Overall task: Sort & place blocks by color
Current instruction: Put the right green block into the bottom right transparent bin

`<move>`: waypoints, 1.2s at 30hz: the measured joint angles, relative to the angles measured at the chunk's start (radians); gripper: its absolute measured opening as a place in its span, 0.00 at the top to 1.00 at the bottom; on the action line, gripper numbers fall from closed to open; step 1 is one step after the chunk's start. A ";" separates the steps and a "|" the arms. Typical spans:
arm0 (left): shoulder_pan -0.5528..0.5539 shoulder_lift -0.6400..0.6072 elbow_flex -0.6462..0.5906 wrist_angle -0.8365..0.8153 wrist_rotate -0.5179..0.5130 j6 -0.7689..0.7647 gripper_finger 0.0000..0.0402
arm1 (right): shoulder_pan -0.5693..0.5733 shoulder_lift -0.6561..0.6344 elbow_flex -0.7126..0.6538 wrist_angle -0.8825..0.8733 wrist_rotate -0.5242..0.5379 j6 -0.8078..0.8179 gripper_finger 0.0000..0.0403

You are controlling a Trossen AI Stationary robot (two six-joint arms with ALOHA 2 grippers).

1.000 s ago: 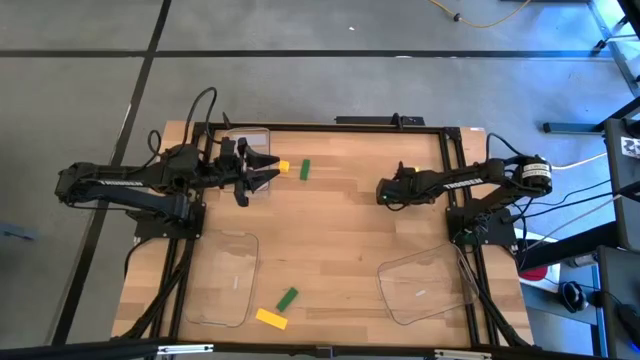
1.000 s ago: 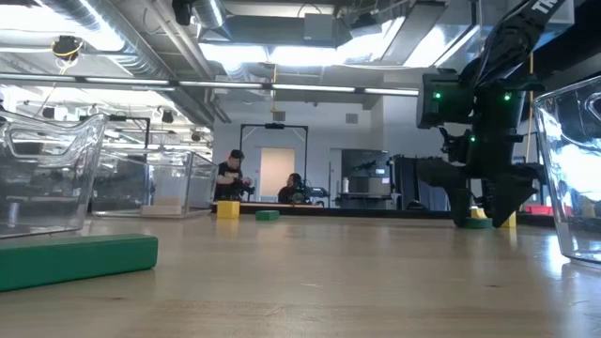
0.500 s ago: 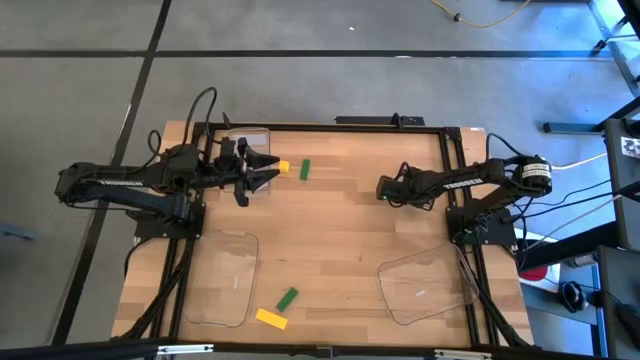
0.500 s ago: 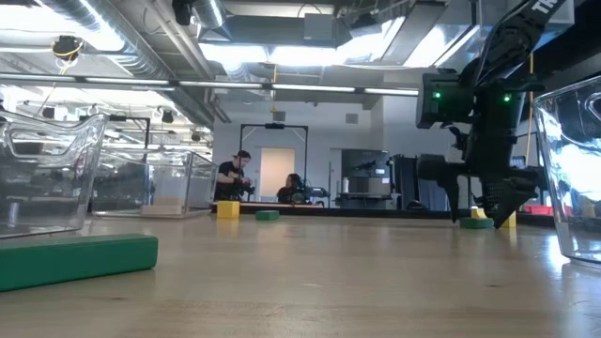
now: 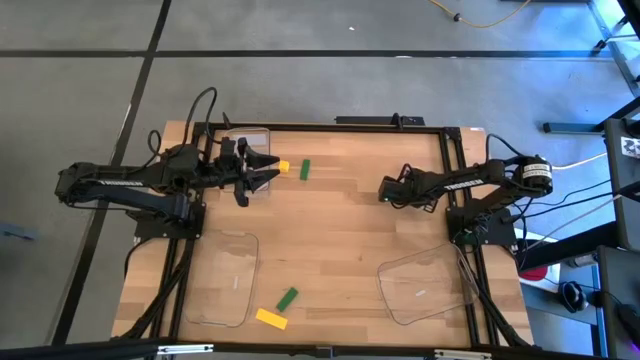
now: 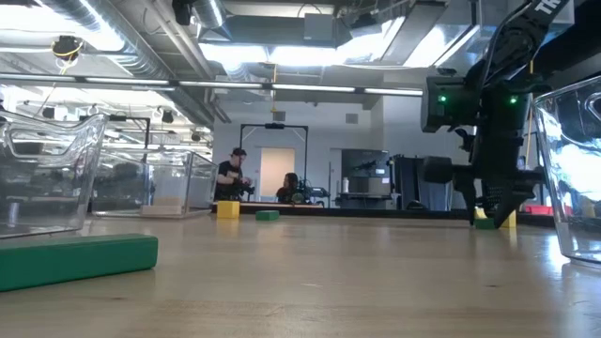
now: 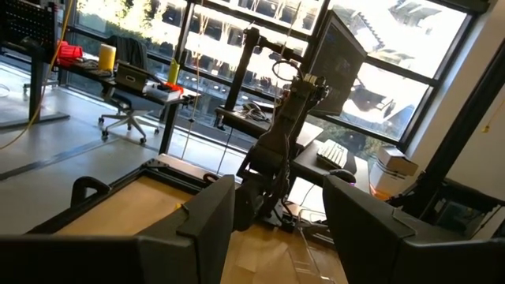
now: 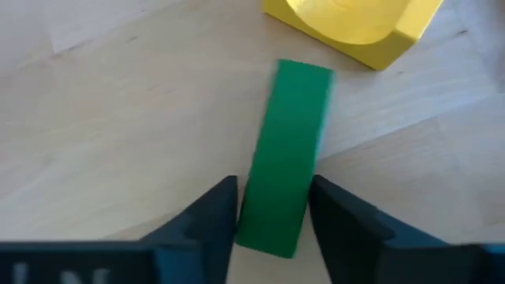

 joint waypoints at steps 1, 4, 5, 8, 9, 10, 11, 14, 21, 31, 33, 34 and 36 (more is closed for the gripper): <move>0.000 0.000 0.000 0.000 0.000 0.000 0.54 | 0.000 0.000 0.000 -0.005 -0.001 -0.001 0.66; 0.000 0.000 0.000 0.000 0.000 0.000 0.54 | 0.006 0.000 0.001 -0.014 -0.004 -0.042 0.72; 0.000 0.000 0.000 0.000 0.000 0.000 0.54 | 0.010 0.000 0.002 -0.016 -0.008 -0.076 0.73; 0.000 0.000 0.000 0.000 0.000 0.000 0.54 | 0.024 -0.004 0.002 -0.017 -0.015 -0.182 0.74; 0.000 0.000 0.000 0.000 0.000 0.000 0.54 | 0.031 -0.010 0.002 -0.020 -0.021 -0.218 0.74; 0.000 0.000 0.000 0.000 0.000 0.000 0.54 | 0.040 -0.017 0.002 -0.027 -0.034 -0.252 0.73; 0.000 0.000 0.000 0.000 0.000 0.000 0.54 | 0.049 -0.029 0.003 -0.041 -0.048 -0.288 0.73; 0.000 0.000 0.000 0.000 0.000 0.000 0.54 | 0.075 -0.086 0.006 -0.061 -0.061 -0.397 0.73; 0.000 0.000 0.000 0.000 0.000 0.000 0.54 | 0.161 -0.312 0.008 0.044 -0.070 -0.751 0.74; 0.000 0.000 0.000 0.000 -0.018 0.000 0.54 | 0.247 -0.568 0.010 0.688 -0.065 -1.114 0.74; 0.000 0.000 0.000 0.000 -0.018 0.000 0.54 | 0.247 -0.577 0.010 0.792 -0.095 -1.165 0.74; 0.000 0.000 0.000 0.000 -0.019 0.000 0.54 | 0.247 -0.578 0.010 0.836 -0.112 -1.186 0.74; 0.000 0.000 0.000 0.000 -0.018 0.000 0.54 | 0.247 -0.578 0.010 0.898 -0.143 -1.209 0.74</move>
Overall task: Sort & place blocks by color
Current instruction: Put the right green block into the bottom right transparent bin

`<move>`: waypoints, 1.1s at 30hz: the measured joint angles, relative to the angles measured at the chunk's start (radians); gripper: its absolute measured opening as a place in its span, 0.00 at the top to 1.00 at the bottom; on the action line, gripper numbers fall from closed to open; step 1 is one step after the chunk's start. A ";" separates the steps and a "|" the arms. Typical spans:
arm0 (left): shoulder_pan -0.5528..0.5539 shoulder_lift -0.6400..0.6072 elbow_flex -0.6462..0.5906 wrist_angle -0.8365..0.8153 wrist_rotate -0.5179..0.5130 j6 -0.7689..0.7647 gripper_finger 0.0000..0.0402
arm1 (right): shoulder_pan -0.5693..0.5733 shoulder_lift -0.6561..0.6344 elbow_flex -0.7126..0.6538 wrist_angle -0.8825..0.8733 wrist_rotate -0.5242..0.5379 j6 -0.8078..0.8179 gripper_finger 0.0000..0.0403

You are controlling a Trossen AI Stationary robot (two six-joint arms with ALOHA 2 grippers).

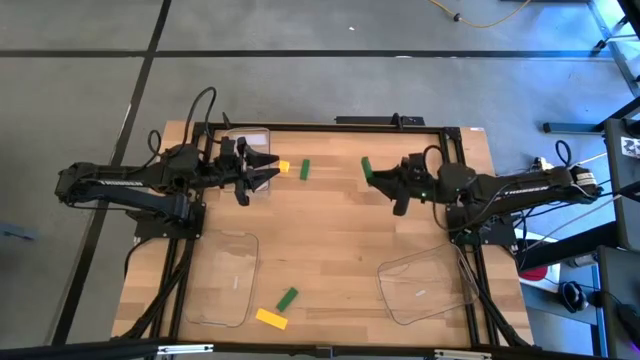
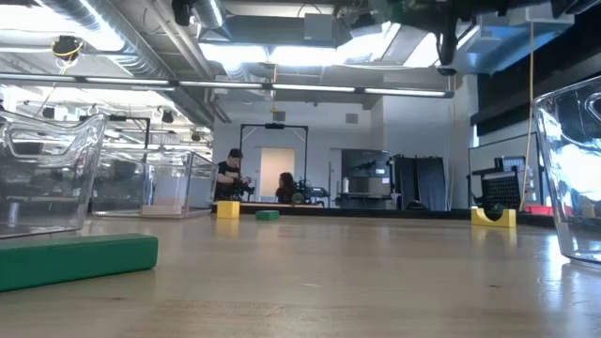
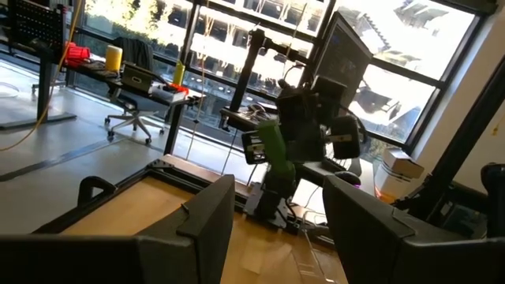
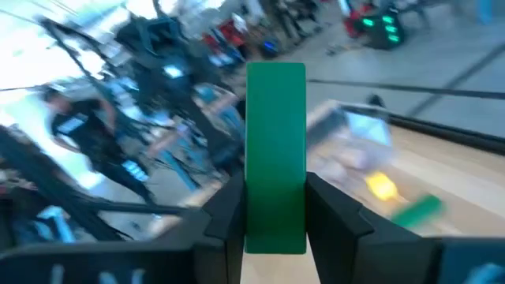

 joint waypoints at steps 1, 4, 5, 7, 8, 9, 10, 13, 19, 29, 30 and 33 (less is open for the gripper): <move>0.000 0.000 0.000 0.000 0.000 0.000 0.54 | 0.000 0.000 0.000 0.013 -0.008 0.000 0.74; 0.000 0.000 0.000 0.000 0.000 0.000 0.54 | 0.001 0.001 0.000 0.015 -0.016 0.000 0.74; 0.000 0.000 0.000 0.000 0.000 0.000 0.54 | 0.000 0.001 0.000 0.015 -0.016 0.000 0.74; 0.000 0.000 0.000 0.000 0.000 0.000 0.54 | 0.000 0.001 0.000 0.016 -0.016 0.001 0.74; 0.000 0.000 0.000 0.000 0.000 0.000 0.54 | 0.000 0.001 0.000 0.015 -0.016 0.000 0.74; 0.000 0.000 0.000 0.000 0.000 0.000 0.54 | 0.000 0.001 0.000 0.016 -0.016 0.000 0.74; 0.000 0.000 0.000 0.000 0.000 0.000 0.54 | 0.000 0.001 0.000 0.017 -0.016 0.001 0.74; 0.000 0.000 0.000 0.000 0.000 0.000 0.54 | 0.000 0.001 0.000 0.017 -0.016 0.001 0.74; 0.000 0.000 0.000 0.000 0.000 0.000 0.54 | 0.000 0.001 0.000 0.018 -0.045 -0.002 0.74; 0.000 0.000 0.000 0.000 0.000 0.000 0.54 | 0.000 0.001 0.000 0.018 -0.050 -0.024 0.74; 0.000 0.000 0.000 0.000 0.000 0.000 0.54 | 0.000 0.001 0.000 0.018 -0.050 -0.024 0.74; 0.000 0.000 0.000 0.000 0.000 0.000 0.54 | 0.000 0.001 0.000 0.018 -0.051 -0.025 0.74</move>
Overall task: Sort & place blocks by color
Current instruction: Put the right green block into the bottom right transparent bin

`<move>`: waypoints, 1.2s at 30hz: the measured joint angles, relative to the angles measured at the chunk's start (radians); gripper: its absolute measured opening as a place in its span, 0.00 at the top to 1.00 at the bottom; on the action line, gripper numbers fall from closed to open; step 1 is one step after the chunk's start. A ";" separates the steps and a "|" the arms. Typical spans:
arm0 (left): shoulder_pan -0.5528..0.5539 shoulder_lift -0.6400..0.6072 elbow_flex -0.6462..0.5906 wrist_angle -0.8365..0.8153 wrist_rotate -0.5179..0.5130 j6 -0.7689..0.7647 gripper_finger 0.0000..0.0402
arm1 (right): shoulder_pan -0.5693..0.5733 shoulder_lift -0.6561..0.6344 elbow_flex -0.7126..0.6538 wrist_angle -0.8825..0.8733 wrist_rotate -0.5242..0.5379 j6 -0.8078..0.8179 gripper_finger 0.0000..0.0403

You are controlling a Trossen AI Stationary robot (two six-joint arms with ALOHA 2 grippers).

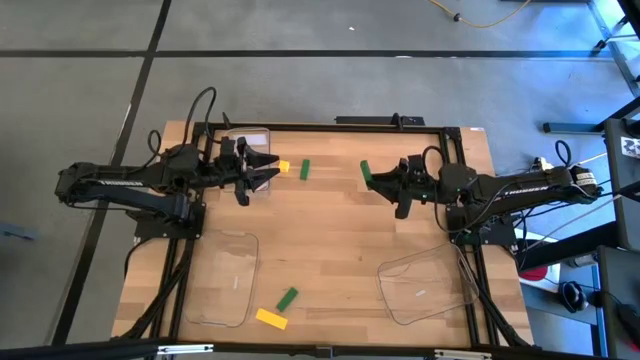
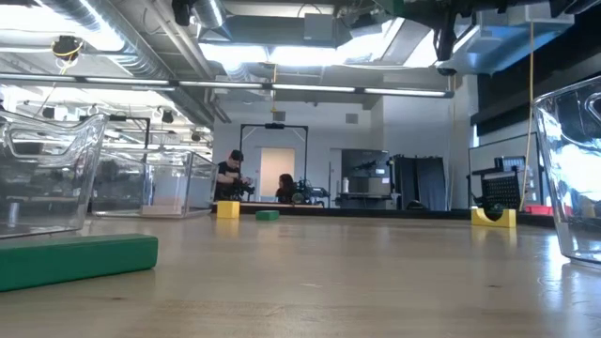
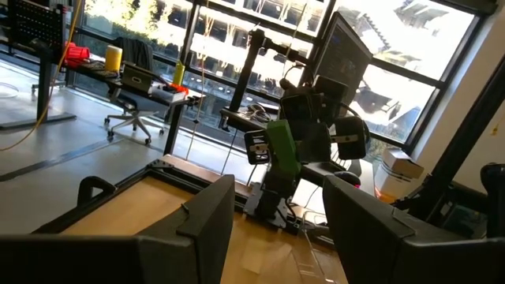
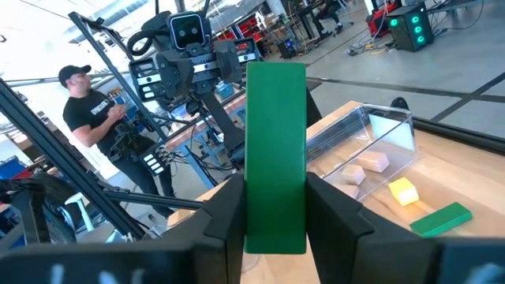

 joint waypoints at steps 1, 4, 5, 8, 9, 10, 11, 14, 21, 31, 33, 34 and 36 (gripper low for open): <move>0.000 0.000 0.000 0.000 0.000 0.000 0.54 | 0.000 0.000 0.000 0.000 0.000 0.000 0.74; 0.000 0.000 0.000 0.000 0.000 0.000 0.54 | 0.000 0.000 0.000 -0.005 0.000 0.000 0.74; 0.000 0.000 0.000 0.000 0.000 0.000 0.54 | 0.000 0.000 0.000 -0.007 0.000 0.000 0.74; 0.000 0.000 0.000 0.000 0.000 0.000 0.54 | 0.000 0.000 0.000 -0.015 -0.001 0.000 0.74; 0.000 0.000 0.000 0.000 0.000 0.000 0.54 | 0.000 0.000 0.000 -0.017 -0.001 0.000 0.74; 0.000 0.000 0.000 0.000 0.000 0.000 0.54 | 0.000 0.000 0.000 -0.017 -0.001 0.000 0.74; 0.000 0.000 0.000 0.000 0.000 0.000 0.54 | 0.000 0.000 0.000 -0.017 -0.001 0.000 0.74; 0.000 0.000 0.000 0.000 0.000 0.000 0.54 | 0.000 0.000 0.000 -0.017 -0.001 0.000 0.74; 0.000 0.000 0.000 0.000 0.000 0.000 0.54 | 0.000 0.000 0.000 -0.018 -0.001 0.000 0.74; 0.000 0.000 0.000 0.000 0.000 0.000 0.54 | 0.000 0.000 0.000 -0.018 -0.032 0.002 0.74; 0.000 0.000 0.000 0.000 0.000 0.000 0.54 | 0.000 0.000 0.000 -0.018 -0.046 0.003 0.74; 0.000 0.000 0.000 0.000 0.000 0.000 0.54 | 0.000 0.000 0.000 -0.018 -0.047 0.003 0.74; 0.000 0.000 0.000 0.000 0.000 0.000 0.54 | 0.000 0.000 0.000 -0.018 -0.051 0.003 0.74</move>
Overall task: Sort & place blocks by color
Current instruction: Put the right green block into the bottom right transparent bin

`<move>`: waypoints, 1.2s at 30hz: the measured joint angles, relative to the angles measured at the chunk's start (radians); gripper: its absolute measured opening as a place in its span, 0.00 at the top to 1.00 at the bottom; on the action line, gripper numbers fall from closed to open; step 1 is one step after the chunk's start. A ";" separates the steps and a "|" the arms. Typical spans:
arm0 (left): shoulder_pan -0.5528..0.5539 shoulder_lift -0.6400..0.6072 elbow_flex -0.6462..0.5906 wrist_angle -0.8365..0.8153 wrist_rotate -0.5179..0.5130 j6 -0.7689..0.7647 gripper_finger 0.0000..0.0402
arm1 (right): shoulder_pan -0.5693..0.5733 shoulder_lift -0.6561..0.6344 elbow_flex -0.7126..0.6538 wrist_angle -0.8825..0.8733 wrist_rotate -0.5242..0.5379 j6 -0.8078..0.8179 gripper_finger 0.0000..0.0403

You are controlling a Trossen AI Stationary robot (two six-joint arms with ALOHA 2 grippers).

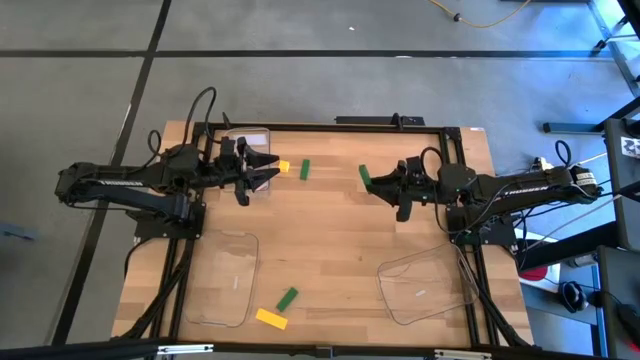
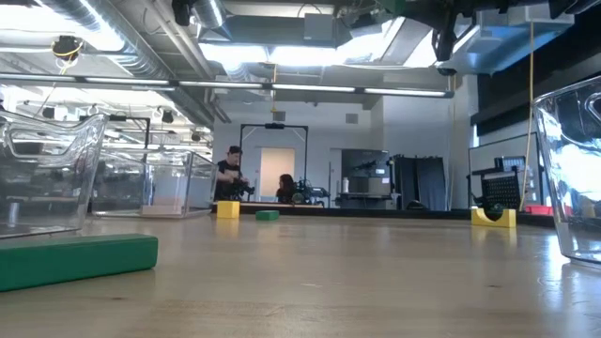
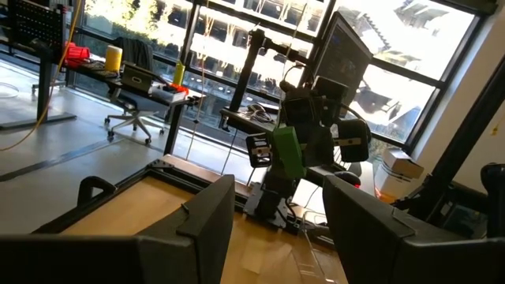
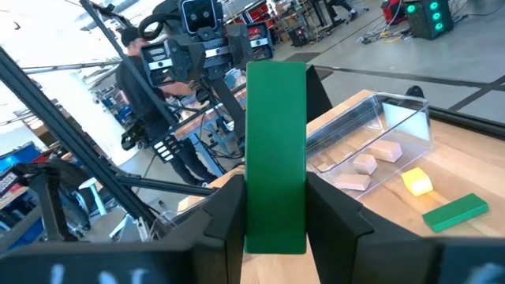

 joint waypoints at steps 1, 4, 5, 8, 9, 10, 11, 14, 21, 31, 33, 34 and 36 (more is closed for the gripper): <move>0.000 0.000 0.000 0.000 0.000 0.000 0.54 | 0.000 0.000 0.000 0.000 0.000 0.000 0.74; 0.000 0.000 0.000 0.000 0.000 0.000 0.54 | 0.000 0.000 0.000 0.003 -0.013 0.005 0.74; 0.000 0.000 0.000 0.000 0.000 0.000 0.54 | 0.000 0.000 0.001 0.009 -0.033 0.022 0.74; 0.000 0.000 0.000 0.000 0.000 0.000 0.54 | 0.003 0.000 0.056 -0.075 -0.139 0.065 0.74; 0.000 0.000 0.000 0.000 0.000 0.000 0.54 | 0.010 0.001 0.087 -0.138 -0.171 0.080 0.74; 0.000 0.000 0.000 0.000 0.000 0.000 0.54 | 0.021 0.003 0.122 -0.216 -0.193 0.085 0.74; 0.000 0.000 0.000 0.000 0.000 0.000 0.54 | 0.035 0.007 0.158 -0.302 -0.210 0.091 0.74; 0.000 0.000 0.000 0.000 0.000 0.000 0.54 | 0.092 0.029 0.260 -0.525 -0.246 0.123 0.74; 0.000 0.000 0.000 0.000 0.000 0.000 0.54 | 0.302 0.088 0.344 -0.789 -0.335 0.338 0.74; 0.000 0.000 0.000 0.000 0.000 0.000 0.54 | 0.646 0.178 0.249 -0.902 -0.372 0.722 0.74; 0.000 0.000 0.000 0.000 0.000 0.000 0.54 | 0.685 0.195 0.223 -0.906 -0.377 0.781 0.74; 0.000 0.000 0.000 0.000 0.000 0.000 0.54 | 0.700 0.203 0.210 -0.907 -0.375 0.810 0.74; 0.000 0.000 0.000 0.000 0.000 0.000 0.54 | 0.722 0.225 0.182 -0.921 -0.362 0.858 0.74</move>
